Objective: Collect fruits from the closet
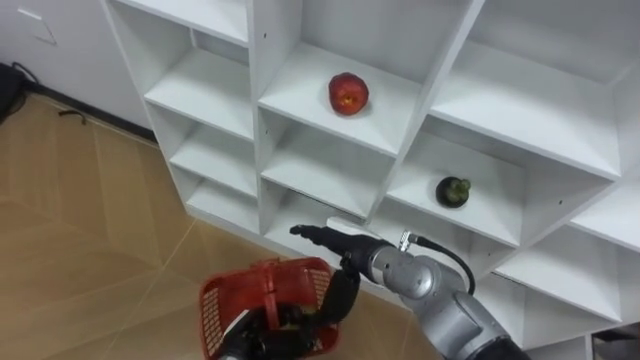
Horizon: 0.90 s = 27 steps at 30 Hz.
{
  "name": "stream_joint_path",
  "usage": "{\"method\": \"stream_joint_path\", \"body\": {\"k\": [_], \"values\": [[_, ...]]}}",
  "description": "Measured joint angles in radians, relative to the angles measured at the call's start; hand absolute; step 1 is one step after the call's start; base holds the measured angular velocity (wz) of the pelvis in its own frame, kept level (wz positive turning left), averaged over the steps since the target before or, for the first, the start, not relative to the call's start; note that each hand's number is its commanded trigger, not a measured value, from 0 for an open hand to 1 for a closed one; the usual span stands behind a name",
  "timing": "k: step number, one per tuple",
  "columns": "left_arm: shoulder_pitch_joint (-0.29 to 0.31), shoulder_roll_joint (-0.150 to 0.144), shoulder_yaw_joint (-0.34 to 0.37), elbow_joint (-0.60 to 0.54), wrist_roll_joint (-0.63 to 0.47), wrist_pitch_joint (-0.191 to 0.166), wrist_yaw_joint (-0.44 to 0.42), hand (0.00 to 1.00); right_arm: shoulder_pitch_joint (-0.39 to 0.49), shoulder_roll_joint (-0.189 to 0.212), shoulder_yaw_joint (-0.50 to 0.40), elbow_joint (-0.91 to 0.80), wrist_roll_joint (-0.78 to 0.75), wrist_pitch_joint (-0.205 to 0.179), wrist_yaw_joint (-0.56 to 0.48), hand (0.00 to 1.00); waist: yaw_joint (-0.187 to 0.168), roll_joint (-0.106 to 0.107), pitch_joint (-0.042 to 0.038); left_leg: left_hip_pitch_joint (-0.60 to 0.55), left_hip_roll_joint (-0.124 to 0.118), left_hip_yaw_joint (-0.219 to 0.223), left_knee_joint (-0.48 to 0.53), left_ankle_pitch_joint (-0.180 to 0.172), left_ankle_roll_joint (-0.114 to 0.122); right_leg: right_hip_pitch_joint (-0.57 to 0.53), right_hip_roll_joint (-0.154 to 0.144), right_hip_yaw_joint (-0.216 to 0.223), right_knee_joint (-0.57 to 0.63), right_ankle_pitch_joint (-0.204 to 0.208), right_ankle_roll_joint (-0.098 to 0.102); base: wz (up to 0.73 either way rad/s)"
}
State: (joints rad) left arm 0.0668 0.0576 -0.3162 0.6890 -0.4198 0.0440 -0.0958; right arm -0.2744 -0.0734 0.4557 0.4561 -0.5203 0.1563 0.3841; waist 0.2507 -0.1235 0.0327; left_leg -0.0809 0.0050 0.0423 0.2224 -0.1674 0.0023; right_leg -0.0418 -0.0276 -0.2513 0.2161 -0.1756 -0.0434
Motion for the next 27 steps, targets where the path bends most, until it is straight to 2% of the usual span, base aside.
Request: {"method": "stream_joint_path", "body": {"k": [8,12,15,20,24,27], "values": [[0.000,0.013,0.010,0.002,0.000,-0.001,0.005,1.00,-0.002,-0.009,-0.009,-0.105,0.002,-0.002,-0.026,0.00,-0.002,-0.003,-0.0028,0.012,0.000,0.000,-0.001,0.000,0.000,0.010,0.001,0.001,-0.001,0.000,0.000,0.00],[0.004,0.021,0.050,0.002,0.000,0.000,0.001,1.00,-0.013,-0.015,-0.016,-0.175,-0.004,-0.006,-0.026,0.00,-0.002,-0.004,-0.0032,0.025,0.001,0.004,-0.001,0.000,0.000,0.024,0.000,0.003,0.000,0.000,0.000,0.00],[0.016,0.028,0.094,0.003,0.000,-0.002,0.002,1.00,-0.024,-0.020,-0.053,-0.210,-0.001,-0.006,-0.028,0.00,-0.002,-0.010,-0.0080,0.035,0.001,0.004,-0.003,0.000,0.000,0.033,0.001,0.003,0.000,0.000,0.000,0.00],[0.062,0.047,0.138,0.003,0.000,-0.003,0.008,1.00,-0.028,-0.089,-0.087,-0.353,-0.029,-0.008,-0.072,0.00,0.002,-0.023,-0.0155,0.045,-0.002,0.000,-0.018,0.001,0.002,0.052,0.002,0.004,-0.014,0.003,0.003,0.00],[0.081,0.055,0.137,0.003,-0.001,-0.003,0.020,1.00,-0.073,-0.122,-0.087,-0.354,-0.030,-0.010,-0.103,0.00,0.002,-0.034,-0.0139,0.061,-0.003,-0.001,-0.026,0.001,0.002,0.067,0.011,0.005,-0.030,0.004,0.005,0.00],[0.091,0.056,0.145,0.002,0.013,-0.003,0.021,1.00,-0.095,-0.128,-0.088,-0.353,-0.040,-0.010,-0.104,0.00,0.004,-0.037,-0.0101,0.080,-0.002,0.000,-0.038,0.001,0.002,0.076,0.010,0.004,-0.031,0.003,0.006,0.00]]}}
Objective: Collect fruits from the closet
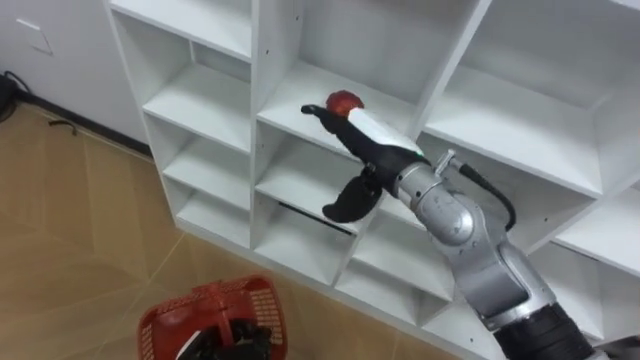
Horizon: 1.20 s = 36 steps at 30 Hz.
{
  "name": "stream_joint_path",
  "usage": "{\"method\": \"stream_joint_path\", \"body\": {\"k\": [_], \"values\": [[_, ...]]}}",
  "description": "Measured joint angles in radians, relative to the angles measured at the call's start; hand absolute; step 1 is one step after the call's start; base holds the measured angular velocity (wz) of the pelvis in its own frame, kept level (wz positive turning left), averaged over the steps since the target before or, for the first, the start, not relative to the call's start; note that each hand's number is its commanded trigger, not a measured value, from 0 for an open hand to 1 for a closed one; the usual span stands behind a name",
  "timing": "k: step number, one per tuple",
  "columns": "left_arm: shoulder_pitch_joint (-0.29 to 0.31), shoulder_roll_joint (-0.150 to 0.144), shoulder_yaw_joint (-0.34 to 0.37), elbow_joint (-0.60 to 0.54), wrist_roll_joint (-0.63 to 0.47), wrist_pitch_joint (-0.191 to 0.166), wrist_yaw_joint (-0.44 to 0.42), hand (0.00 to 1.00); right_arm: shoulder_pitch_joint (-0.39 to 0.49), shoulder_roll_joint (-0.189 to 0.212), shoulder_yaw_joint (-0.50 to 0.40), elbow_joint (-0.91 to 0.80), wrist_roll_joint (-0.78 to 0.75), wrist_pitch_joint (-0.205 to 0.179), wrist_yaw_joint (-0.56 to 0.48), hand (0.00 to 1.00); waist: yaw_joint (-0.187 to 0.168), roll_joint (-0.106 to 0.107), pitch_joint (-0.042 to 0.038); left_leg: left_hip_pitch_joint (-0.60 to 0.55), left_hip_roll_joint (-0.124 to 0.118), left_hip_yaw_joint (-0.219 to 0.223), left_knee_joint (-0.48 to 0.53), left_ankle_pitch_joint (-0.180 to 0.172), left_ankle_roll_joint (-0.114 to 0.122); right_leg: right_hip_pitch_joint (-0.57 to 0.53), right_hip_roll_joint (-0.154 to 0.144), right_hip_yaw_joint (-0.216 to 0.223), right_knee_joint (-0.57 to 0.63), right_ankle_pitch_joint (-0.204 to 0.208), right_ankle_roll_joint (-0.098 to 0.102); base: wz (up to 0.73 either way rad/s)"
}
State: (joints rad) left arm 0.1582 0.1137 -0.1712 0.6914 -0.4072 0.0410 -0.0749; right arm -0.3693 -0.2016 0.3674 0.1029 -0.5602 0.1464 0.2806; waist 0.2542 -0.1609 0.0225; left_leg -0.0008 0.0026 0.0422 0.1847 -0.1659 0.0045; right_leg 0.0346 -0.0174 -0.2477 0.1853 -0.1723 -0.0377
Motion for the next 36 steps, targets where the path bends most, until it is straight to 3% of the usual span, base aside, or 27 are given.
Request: {"method": "stream_joint_path", "body": {"k": [10,12,18,24,28,33,36], "values": [[0.010,-0.017,0.050,-0.003,0.010,0.001,0.003,1.00,-0.073,-0.021,-0.009,-0.038,-0.108,0.030,-0.021,0.00,0.000,-0.002,-0.0005,0.011,0.001,0.004,-0.020,0.000,0.000,0.000,0.000,-0.001,0.000,-0.001,0.001,-0.01],[0.011,-0.011,0.052,-0.003,0.012,0.001,0.002,1.00,-0.107,-0.039,-0.011,-0.044,-0.120,0.032,-0.032,0.00,0.001,-0.005,-0.0015,0.010,0.001,0.003,-0.020,0.000,0.000,0.000,-0.001,-0.002,0.001,-0.001,0.001,0.00],[0.017,-0.004,0.070,-0.003,0.069,0.003,0.001,1.00,-0.133,-0.041,-0.045,-0.085,-0.161,0.046,-0.059,0.00,-0.002,-0.019,-0.0047,0.007,0.000,-0.010,-0.018,0.000,0.000,0.006,-0.001,-0.008,0.001,-0.001,0.002,0.03],[0.016,0.013,0.072,-0.003,0.074,0.006,-0.002,1.00,-0.141,-0.062,-0.049,-0.076,-0.187,0.053,-0.085,0.00,-0.001,-0.036,0.0034,0.005,-0.001,-0.026,-0.014,0.000,0.000,0.017,-0.002,-0.024,0.000,-0.001,0.002,0.09],[0.016,0.016,0.073,-0.003,0.075,0.021,-0.002,1.00,-0.141,-0.080,-0.049,-0.074,-0.187,0.055,-0.086,0.00,0.001,-0.038,0.0023,0.003,-0.003,-0.029,-0.011,0.000,0.000,0.018,-0.004,-0.027,0.000,-0.001,0.002,0.02],[0.015,0.017,0.092,-0.005,0.096,0.037,-0.002,1.00,-0.155,-0.098,-0.048,-0.012,-0.187,0.065,-0.094,0.00,0.000,-0.040,0.0014,-0.004,-0.008,-0.042,-0.004,0.000,0.000,0.019,-0.007,-0.033,0.000,-0.002,0.004,0.06],[0.019,0.021,0.090,-0.012,0.113,0.046,-0.004,1.00,-0.203,-0.103,-0.046,0.109,-0.187,0.081,-0.094,0.00,0.003,-0.045,0.0034,-0.004,-0.011,-0.044,-0.004,0.002,0.003,0.019,-0.009,-0.033,0.000,-0.003,0.005,0.01]]}}
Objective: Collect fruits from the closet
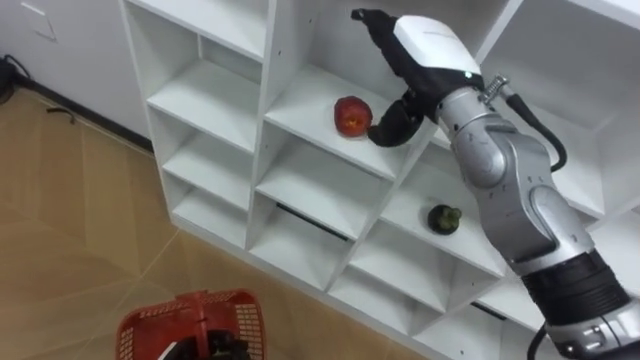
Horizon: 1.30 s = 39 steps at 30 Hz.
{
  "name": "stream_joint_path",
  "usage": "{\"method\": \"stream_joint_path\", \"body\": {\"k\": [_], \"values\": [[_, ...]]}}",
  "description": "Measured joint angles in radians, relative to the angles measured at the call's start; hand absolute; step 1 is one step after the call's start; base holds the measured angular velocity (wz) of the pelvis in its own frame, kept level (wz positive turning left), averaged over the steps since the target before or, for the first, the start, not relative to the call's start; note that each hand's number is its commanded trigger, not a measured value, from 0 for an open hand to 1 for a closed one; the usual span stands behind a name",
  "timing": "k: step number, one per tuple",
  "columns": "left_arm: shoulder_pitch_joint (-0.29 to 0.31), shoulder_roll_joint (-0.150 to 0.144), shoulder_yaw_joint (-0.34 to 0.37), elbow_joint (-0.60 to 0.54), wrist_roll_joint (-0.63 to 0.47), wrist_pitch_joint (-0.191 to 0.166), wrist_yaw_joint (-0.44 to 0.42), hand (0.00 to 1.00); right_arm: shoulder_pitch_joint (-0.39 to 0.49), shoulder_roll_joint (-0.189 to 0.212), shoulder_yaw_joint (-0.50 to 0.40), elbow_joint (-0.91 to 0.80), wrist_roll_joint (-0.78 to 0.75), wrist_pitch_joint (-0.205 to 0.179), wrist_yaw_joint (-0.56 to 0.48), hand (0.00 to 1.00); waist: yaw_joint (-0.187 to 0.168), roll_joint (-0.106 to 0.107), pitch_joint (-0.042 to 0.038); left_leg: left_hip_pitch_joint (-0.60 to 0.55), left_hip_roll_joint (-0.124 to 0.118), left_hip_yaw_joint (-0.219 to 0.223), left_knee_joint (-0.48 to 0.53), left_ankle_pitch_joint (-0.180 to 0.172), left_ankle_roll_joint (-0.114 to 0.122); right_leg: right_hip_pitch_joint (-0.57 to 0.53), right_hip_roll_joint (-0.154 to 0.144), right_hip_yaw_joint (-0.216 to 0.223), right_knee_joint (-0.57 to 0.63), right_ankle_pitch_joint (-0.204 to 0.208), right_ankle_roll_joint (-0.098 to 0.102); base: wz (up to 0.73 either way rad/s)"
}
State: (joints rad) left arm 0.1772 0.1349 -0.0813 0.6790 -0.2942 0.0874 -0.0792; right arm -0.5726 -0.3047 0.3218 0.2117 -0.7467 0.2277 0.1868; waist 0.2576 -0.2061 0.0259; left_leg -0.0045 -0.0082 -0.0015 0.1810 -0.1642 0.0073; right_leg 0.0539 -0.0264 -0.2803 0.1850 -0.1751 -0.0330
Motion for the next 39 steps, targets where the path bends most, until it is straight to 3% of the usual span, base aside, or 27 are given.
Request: {"method": "stream_joint_path", "body": {"k": [6,14,22,23,29,39], "values": [[0.019,0.013,-0.001,-0.054,0.014,0.009,-0.013,1.00,-0.017,-0.005,0.001,0.099,-0.002,0.028,0.000,0.00,0.018,-0.025,0.0081,-0.001,-0.003,-0.005,0.004,0.000,0.001,-0.001,-0.002,-0.006,0.000,-0.001,0.002,0.01],[0.014,0.013,-0.011,-0.052,0.011,0.003,-0.011,1.00,-0.017,-0.003,0.012,0.180,0.009,0.021,-0.061,0.00,0.054,-0.023,0.0110,-0.013,-0.004,-0.021,0.004,0.000,0.001,-0.006,-0.004,-0.030,0.000,-0.001,0.002,0.06],[-0.009,0.027,-0.019,-0.051,0.013,-0.005,0.000,1.00,-0.089,-0.005,0.047,0.422,0.093,-0.023,-0.144,0.00,0.083,-0.036,0.0138,-0.094,-0.004,-0.027,0.019,0.005,0.000,-0.071,-0.004,-0.044,0.000,0.000,0.000,0.06],[-0.014,0.035,-0.019,-0.051,0.014,-0.006,0.000,1.00,-0.105,-0.006,0.055,0.451,0.093,-0.033,-0.155,0.00,0.082,-0.042,0.0179,-0.107,-0.004,-0.029,0.020,0.007,-0.001,-0.083,-0.003,-0.046,0.000,0.001,-0.001,0.07],[-0.036,0.056,-0.018,-0.004,0.013,-0.008,0.001,1.00,-0.126,-0.005,0.055,0.493,0.124,-0.061,-0.223,0.00,0.090,-0.056,0.0247,-0.133,-0.005,-0.030,0.024,0.011,-0.001,-0.110,-0.004,-0.052,-0.001,0.002,-0.002,0.03],[-0.097,0.049,-0.019,0.096,0.010,-0.039,0.011,1.00,-0.161,-0.006,0.050,0.573,0.133,-0.129,-0.352,0.00,0.082,-0.064,0.0301,-0.197,-0.005,-0.043,0.058,0.011,-0.001,-0.151,-0.005,-0.078,0.000,0.004,-0.005,0.06]]}}
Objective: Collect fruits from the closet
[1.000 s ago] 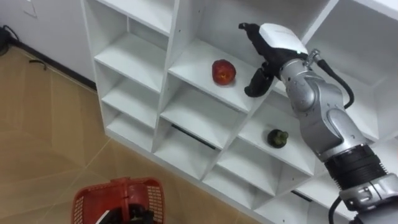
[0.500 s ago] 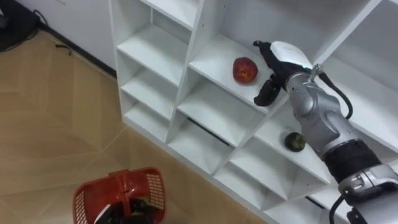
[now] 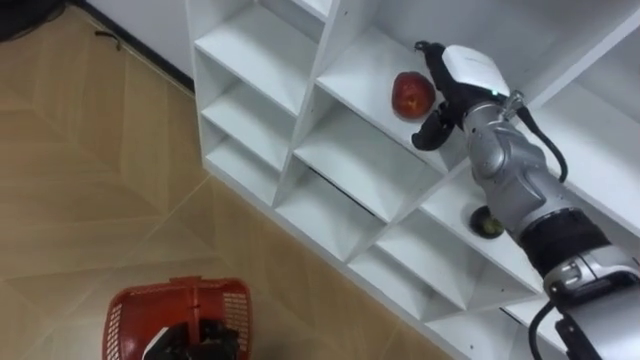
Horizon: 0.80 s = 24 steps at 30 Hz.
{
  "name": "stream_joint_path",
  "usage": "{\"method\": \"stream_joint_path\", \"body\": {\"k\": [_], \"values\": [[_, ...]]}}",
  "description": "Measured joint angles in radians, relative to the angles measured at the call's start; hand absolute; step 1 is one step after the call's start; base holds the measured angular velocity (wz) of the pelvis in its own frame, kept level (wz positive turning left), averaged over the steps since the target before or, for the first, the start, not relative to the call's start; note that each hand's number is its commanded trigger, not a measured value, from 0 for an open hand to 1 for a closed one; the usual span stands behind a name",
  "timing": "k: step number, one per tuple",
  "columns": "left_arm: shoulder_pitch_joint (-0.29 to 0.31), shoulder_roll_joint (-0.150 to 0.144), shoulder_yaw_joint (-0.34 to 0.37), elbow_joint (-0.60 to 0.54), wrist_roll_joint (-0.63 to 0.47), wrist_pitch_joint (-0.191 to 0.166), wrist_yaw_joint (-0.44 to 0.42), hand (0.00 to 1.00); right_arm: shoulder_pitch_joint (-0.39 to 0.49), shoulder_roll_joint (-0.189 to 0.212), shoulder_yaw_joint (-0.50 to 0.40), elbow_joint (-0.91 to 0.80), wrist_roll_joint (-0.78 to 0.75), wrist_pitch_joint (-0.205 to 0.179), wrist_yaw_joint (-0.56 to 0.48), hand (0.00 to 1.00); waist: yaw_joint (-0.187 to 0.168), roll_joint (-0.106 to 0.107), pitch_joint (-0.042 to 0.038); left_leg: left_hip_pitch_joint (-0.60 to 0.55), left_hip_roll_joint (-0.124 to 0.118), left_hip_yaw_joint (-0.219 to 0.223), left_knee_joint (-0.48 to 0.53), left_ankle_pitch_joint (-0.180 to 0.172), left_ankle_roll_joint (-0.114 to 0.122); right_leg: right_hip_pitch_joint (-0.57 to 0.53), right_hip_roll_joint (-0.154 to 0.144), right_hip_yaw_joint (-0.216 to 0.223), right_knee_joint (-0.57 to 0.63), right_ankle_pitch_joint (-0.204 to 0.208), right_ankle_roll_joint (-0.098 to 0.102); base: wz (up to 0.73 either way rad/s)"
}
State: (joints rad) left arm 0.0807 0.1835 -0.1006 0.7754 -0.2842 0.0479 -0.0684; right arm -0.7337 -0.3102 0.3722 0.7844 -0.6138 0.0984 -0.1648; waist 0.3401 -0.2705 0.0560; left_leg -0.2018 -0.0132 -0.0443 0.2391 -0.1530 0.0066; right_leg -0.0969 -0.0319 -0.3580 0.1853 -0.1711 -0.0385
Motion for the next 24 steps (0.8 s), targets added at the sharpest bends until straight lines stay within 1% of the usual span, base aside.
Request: {"method": "stream_joint_path", "body": {"k": [3,4,7,9,11,15,18,24], "values": [[-0.003,-0.002,-0.001,0.008,0.001,-0.011,0.000,1.00,-0.002,0.000,0.000,0.017,0.010,-0.015,-0.035,0.00,0.001,0.001,0.0006,-0.018,0.002,0.000,0.011,0.000,0.000,-0.013,0.001,-0.001,0.001,0.005,-0.003,0.00],[-0.004,-0.001,-0.002,0.011,0.002,-0.011,0.000,1.00,-0.003,0.000,0.000,0.023,0.010,-0.017,-0.041,0.00,0.003,0.001,0.0006,-0.019,0.001,0.000,0.012,0.000,0.000,-0.014,0.001,-0.001,0.001,0.005,-0.003,0.00],[-0.009,-0.004,-0.003,0.032,0.001,-0.028,0.000,1.00,-0.019,0.000,0.000,0.029,0.009,-0.022,-0.072,0.00,0.003,0.002,0.0019,-0.034,0.002,0.000,0.017,0.001,0.000,-0.027,0.001,-0.002,0.003,0.008,-0.005,0.00],[-0.010,-0.007,-0.003,0.036,0.001,-0.036,0.000,1.00,-0.028,0.000,0.000,0.029,0.009,-0.035,-0.093,0.00,0.003,0.005,0.0041,-0.034,0.002,-0.001,0.017,0.001,0.000,-0.027,0.001,-0.002,0.003,0.009,-0.004,0.00],[-0.012,-0.011,-0.003,0.045,0.002,-0.047,0.000,1.00,-0.037,0.000,0.000,0.029,0.005,-0.057,-0.119,0.00,0.003,0.007,0.0058,-0.036,0.001,-0.004,0.017,0.001,0.000,-0.028,0.001,-0.003,0.003,0.009,-0.004,0.04],[-0.012,-0.014,-0.003,0.046,0.002,-0.054,0.000,1.00,-0.051,0.000,0.000,0.029,0.000,-0.068,-0.136,0.00,0.004,0.009,0.0072,-0.045,0.000,-0.009,0.016,0.002,-0.001,-0.036,0.002,-0.005,0.003,0.009,-0.004,0.04],[-0.014,-0.016,-0.003,0.052,0.002,-0.054,0.000,1.00,-0.053,0.000,0.000,0.029,-0.001,-0.084,-0.151,0.00,0.005,0.009,0.0072,-0.054,0.000,-0.011,0.016,0.002,-0.001,-0.046,0.002,-0.006,0.002,0.009,-0.004,0.00],[-0.019,-0.016,-0.004,0.061,0.001,-0.055,0.000,1.00,-0.053,0.000,0.000,0.033,0.012,-0.087,-0.153,0.00,0.005,0.009,0.0072,-0.059,0.000,-0.012,0.014,0.002,-0.001,-0.050,0.002,-0.006,0.001,0.009,-0.004,0.00]]}}
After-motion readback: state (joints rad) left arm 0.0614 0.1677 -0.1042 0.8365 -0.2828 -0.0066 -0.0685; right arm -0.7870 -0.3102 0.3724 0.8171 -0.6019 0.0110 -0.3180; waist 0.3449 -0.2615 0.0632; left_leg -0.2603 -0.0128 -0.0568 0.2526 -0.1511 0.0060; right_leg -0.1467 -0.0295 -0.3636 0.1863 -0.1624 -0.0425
